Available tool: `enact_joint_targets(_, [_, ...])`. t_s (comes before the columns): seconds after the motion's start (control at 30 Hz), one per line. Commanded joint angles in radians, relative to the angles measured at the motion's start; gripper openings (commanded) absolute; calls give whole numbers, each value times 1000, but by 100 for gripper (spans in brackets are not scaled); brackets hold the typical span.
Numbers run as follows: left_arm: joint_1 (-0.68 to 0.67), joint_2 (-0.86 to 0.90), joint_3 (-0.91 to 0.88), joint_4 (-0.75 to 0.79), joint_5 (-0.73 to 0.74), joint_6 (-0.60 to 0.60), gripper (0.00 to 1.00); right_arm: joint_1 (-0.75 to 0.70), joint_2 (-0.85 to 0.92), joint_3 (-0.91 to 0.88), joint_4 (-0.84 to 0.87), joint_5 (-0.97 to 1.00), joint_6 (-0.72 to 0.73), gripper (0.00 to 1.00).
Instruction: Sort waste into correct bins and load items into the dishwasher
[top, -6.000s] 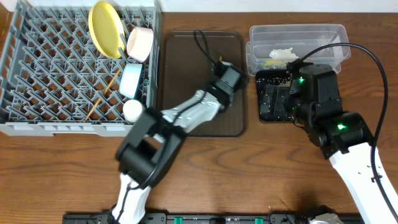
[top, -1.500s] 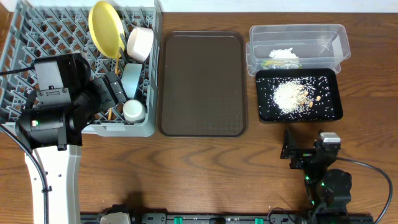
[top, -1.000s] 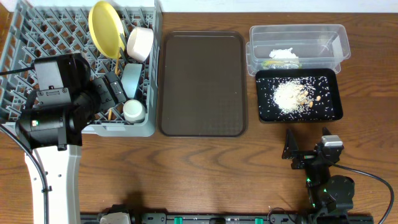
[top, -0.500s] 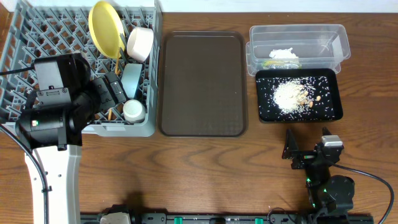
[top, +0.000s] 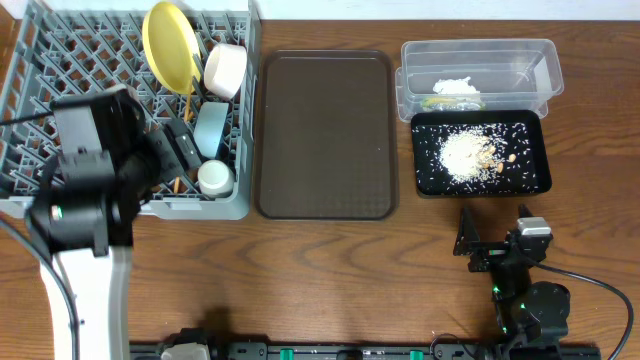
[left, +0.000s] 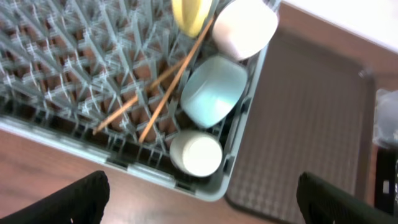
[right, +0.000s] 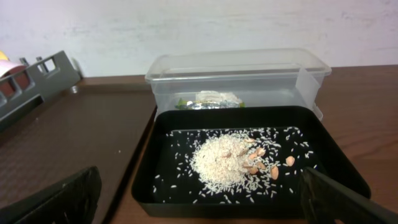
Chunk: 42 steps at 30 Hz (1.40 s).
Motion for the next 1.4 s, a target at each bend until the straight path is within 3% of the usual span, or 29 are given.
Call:
enact_joint_targets(0.0, [-34,-145,-143,132,-37,-5,97,-6,-7,-6,2,-4,-14,99])
enact_joint_targets(0.2, [-38,-463,-529,455,-34,14,97,-6,-7,-6,2,-4,-14,99])
enact_joint_targets(0.43, [-39,-829,-887,584,-35,64,97,-6,-7,-6,2,-4,-14,99])
enact_joint_targets(0.6, [-39,-975,-1057,711,-34,76,97,-6,-7,-6,2,-4,-14,99])
enact_joint_targets(0.87, [-100,-1065,-1252,956,-35,200,97,-6,-7,-6,2,-4,-14,99])
enact_joint_targets(1.1, [-111,-1069,-1329,966,-15,210,97,-6,-7,-6,2,-4,-14,99])
enact_joint_targets(1.37, [-121,-1078,-1334,875,-27,218,97,-6,-7,-6,2,-4,-14,99])
